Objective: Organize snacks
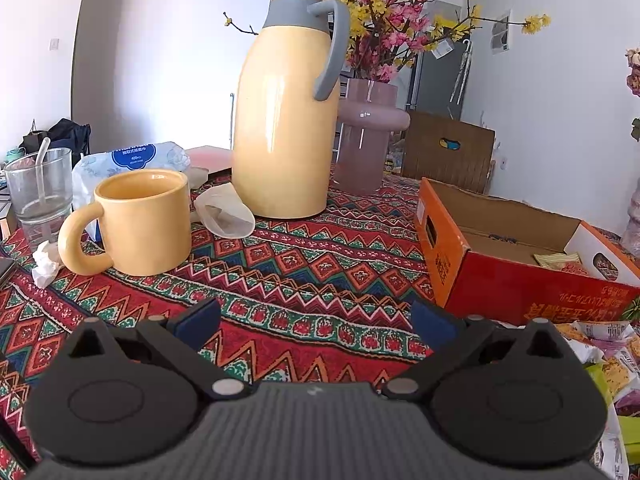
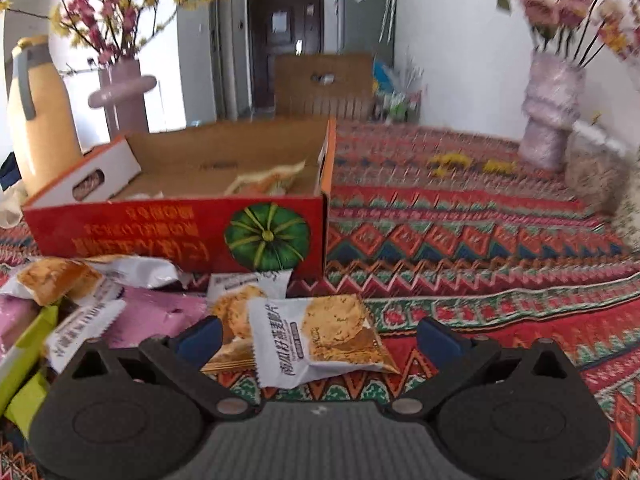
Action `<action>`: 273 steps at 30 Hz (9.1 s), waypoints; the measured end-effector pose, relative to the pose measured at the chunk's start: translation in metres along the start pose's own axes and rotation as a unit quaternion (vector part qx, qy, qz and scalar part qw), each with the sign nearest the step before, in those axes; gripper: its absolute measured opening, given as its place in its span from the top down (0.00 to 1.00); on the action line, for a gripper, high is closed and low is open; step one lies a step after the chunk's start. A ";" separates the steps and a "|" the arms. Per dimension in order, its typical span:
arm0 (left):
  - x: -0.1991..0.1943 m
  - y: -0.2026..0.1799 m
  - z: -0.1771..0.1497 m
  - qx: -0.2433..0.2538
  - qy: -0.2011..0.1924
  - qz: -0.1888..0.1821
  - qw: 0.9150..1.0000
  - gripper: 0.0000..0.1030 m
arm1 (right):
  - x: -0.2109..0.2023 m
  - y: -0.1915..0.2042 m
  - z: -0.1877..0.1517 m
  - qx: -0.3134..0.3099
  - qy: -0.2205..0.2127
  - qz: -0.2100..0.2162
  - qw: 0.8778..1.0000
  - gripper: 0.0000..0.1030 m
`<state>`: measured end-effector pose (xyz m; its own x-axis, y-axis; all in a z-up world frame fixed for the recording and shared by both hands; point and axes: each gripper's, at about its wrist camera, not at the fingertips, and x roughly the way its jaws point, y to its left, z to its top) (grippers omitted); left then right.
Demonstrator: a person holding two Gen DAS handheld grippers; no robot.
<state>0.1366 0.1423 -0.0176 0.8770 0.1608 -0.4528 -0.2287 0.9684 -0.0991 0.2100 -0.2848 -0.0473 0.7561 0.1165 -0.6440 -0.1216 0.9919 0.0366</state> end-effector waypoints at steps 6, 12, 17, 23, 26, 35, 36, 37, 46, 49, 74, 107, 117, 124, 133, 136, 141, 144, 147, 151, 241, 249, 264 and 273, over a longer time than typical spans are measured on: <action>0.000 0.000 0.000 0.001 0.001 0.000 1.000 0.00 | 0.007 -0.019 -0.003 0.045 0.004 0.046 0.998 0.30; 0.001 0.000 0.000 0.000 0.003 0.000 1.000 0.00 | 0.000 -0.028 -0.008 0.068 -0.012 0.060 0.996 0.47; 0.003 -0.001 -0.001 0.001 0.009 -0.003 1.000 0.00 | -0.011 -0.031 -0.012 0.082 -0.036 0.070 0.993 0.84; -0.005 -0.006 0.006 0.017 0.026 -0.021 0.999 0.00 | -0.034 -0.025 -0.018 0.085 -0.079 0.062 0.991 0.89; -0.020 -0.012 0.007 0.030 0.030 -0.041 0.998 0.00 | -0.049 -0.017 -0.021 0.073 -0.102 0.058 0.990 0.89; -0.054 -0.041 0.003 0.060 0.049 -0.076 0.994 0.00 | -0.081 0.010 -0.033 0.054 -0.142 0.048 0.987 0.89; -0.058 -0.045 0.002 0.063 0.050 -0.081 0.993 0.00 | -0.084 0.012 -0.035 0.053 -0.144 0.050 0.987 0.89; -0.061 -0.050 0.000 0.068 0.052 -0.083 0.993 0.00 | -0.086 0.014 -0.036 0.053 -0.145 0.053 0.987 0.89; -0.089 -0.087 -0.023 0.092 0.051 -0.101 0.989 0.00 | -0.104 0.021 -0.058 0.060 -0.143 0.077 0.985 0.89; -0.092 -0.097 -0.030 0.099 0.054 -0.101 0.988 0.00 | -0.110 0.023 -0.064 0.060 -0.143 0.086 0.984 0.89; -0.096 -0.135 -0.065 0.146 0.053 -0.104 0.982 0.61 | -0.139 0.026 -0.092 0.055 -0.145 0.122 0.980 0.89; -0.041 -0.173 0.058 0.089 -0.040 -0.109 0.989 0.61 | -0.086 0.046 0.013 0.023 -0.188 0.100 0.977 0.89; 0.035 -0.188 0.084 0.074 -0.007 -0.068 0.995 0.61 | -0.022 0.055 0.086 0.014 -0.168 0.071 0.983 0.89; 0.074 -0.181 0.069 0.061 0.025 -0.056 0.996 0.61 | 0.026 0.055 0.086 0.029 -0.133 0.052 0.989 0.89; 0.065 -0.173 0.067 0.044 0.003 -0.080 0.996 0.34 | 0.027 0.062 0.081 0.016 -0.128 0.050 0.990 0.82; 0.059 -0.171 0.067 0.035 -0.012 -0.077 0.996 0.09 | 0.021 0.060 0.079 0.020 -0.139 0.051 0.989 0.41; 0.052 -0.167 0.067 0.019 -0.034 -0.069 0.997 0.00 | 0.010 0.057 0.077 0.032 -0.163 0.040 0.985 0.00; 0.053 -0.166 0.067 0.016 -0.026 -0.065 0.997 0.00 | 0.009 0.055 0.076 0.036 -0.165 0.034 0.985 0.00; 0.050 -0.164 0.071 0.006 -0.028 -0.062 0.998 0.00 | 0.008 0.054 0.076 0.037 -0.166 0.032 0.985 0.00; 0.037 -0.165 0.077 0.006 -0.035 -0.063 0.997 0.00 | 0.001 0.053 0.078 0.035 -0.180 0.032 0.983 0.00; -0.140 -0.079 -0.064 0.038 0.035 -0.100 0.994 0.00 | -0.109 0.051 -0.086 0.050 -0.038 0.114 0.991 0.49; -0.143 -0.079 -0.064 0.041 0.033 -0.102 0.993 0.00 | -0.119 0.077 -0.091 -0.061 -0.039 0.161 0.984 0.12; -0.142 -0.077 -0.064 0.038 0.035 -0.102 0.993 0.00 | -0.100 0.073 -0.092 -0.069 -0.013 0.206 0.976 0.12; -0.141 -0.077 -0.065 0.037 0.038 -0.102 0.993 0.00 | -0.100 0.069 -0.096 -0.066 -0.021 0.173 0.982 0.40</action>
<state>0.0025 0.0329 -0.0039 0.8673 -0.0515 -0.4952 -0.0159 0.9913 -0.1310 0.0645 -0.2327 -0.0537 0.6798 0.4511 -0.5783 -0.4564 0.8774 0.1478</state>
